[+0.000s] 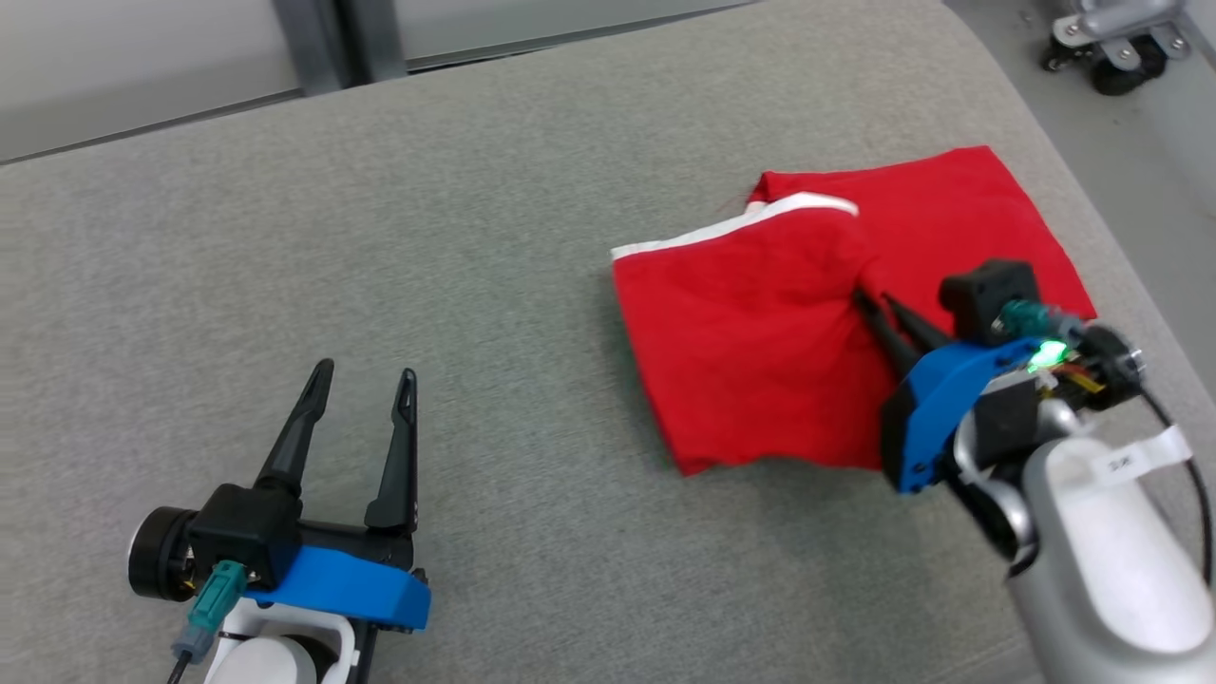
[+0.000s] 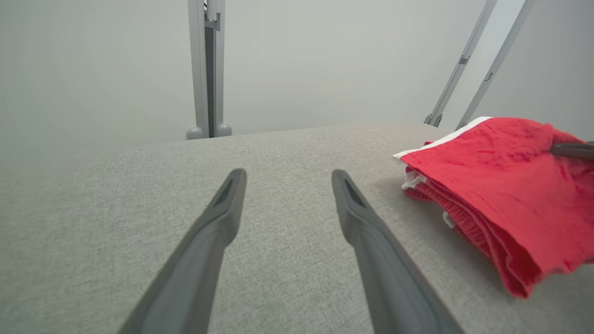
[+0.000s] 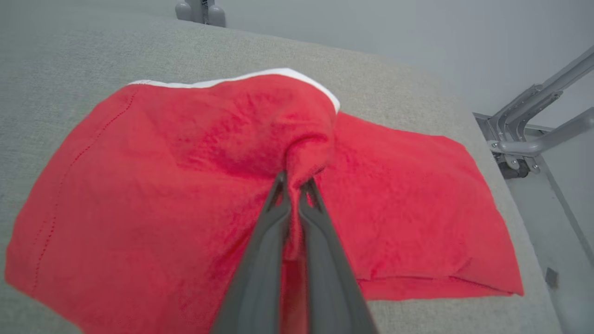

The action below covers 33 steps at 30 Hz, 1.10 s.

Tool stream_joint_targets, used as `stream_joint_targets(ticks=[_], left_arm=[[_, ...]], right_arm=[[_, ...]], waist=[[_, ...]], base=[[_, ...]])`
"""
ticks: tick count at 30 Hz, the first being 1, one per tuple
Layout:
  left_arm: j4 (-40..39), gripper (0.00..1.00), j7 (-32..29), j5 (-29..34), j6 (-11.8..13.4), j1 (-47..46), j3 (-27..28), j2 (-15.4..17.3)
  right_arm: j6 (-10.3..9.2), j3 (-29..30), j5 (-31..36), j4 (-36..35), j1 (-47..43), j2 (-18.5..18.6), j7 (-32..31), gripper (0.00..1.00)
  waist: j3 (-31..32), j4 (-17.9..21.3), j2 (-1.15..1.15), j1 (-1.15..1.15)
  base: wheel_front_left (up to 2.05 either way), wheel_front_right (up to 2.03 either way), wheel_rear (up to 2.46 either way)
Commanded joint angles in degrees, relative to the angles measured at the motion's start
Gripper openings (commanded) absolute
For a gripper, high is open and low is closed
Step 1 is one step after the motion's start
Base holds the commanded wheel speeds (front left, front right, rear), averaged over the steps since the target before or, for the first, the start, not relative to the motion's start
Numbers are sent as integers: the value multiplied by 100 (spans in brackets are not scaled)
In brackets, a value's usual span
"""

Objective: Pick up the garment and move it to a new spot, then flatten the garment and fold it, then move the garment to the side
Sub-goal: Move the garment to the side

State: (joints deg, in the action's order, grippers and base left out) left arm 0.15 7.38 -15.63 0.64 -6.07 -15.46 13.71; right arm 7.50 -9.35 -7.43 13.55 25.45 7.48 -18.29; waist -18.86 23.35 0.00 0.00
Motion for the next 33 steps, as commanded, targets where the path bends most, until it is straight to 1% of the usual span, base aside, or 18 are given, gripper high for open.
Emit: stream_joint_targets(ticks=[1,3,5,6,8,10,11,14,17,21,24,25,26,27,28,33], left_arm=[[-20,100,0,-5,22,-11,-19,-16],[-5,100,22,-13,33,0,-49,-34],[25,100,45,-25,27,9,-77,-51],[25,100,45,-25,27,9,-77,-51],[81,100,79,-40,13,-2,-114,-77],[104,100,96,-29,3,-32,-141,-88],[109,100,101,-26,-2,-53,-158,-97],[111,100,96,-7,-3,-116,-204,-98],[105,100,68,12,-11,-139,-254,-87],[96,100,60,14,6,-128,-282,-75],[96,100,45,10,22,-112,-292,-62],[102,100,42,7,25,-112,-295,-57],[106,100,37,2,31,-110,-299,-52],[111,100,29,-1,37,-109,-302,-48],[115,100,24,-4,43,-104,-304,-43],[133,100,4,-21,66,-69,-326,-30]], right_arm=[[-2,14,74,21,257,337,-152,0],[-2,32,12,48,373,639,-363,0],[-2,63,76,67,497,1063,-583,0],[-2,63,76,67,497,1063,-583,0],[-2,170,34,159,620,1556,-834,0],[-2,305,-11,291,695,1831,-934,0],[-2,374,-26,348,727,1910,-969,0],[-2,588,-69,594,828,2065,-998,0],[-2,831,-27,822,909,2097,-969,0],[-2,1046,96,1027,970,2020,-897,0],[-2,1253,269,1261,978,1861,-787,0],[-2,1295,321,1328,957,1797,-761,28],[-2,1374,382,1404,943,1737,-715,46],[-2,1442,436,1468,925,1685,-673,94],[-2,1520,495,1541,909,1637,-636,100],[-2,1781,846,1756,875,1453,-408,100]], waist=[[-26,-177,0,0],[-25,-317,0,0],[-30,-460,0,0],[-30,-460,0,0],[-49,-658,0,0],[-68,-775,0,0],[-81,-831,0,0],[-130,-975,0,0],[-173,-1086,0,0],[-201,-1145,0,0],[-206,-1170,0,0],[-201,-1174,0,0],[-197,-1174,0,0],[-191,-1171,0,0],[-181,-1164,0,0],[-97,-1109,0,0]], base=[[0,0,0],[0,0,0],[0,0,0],[0,0,0],[0,0,0],[0,0,0],[0,0,0],[0,0,0],[0,0,0],[0,0,0],[0,0,0],[0,0,0],[0,0,0],[0,0,0],[0,0,0],[0,0,0]])
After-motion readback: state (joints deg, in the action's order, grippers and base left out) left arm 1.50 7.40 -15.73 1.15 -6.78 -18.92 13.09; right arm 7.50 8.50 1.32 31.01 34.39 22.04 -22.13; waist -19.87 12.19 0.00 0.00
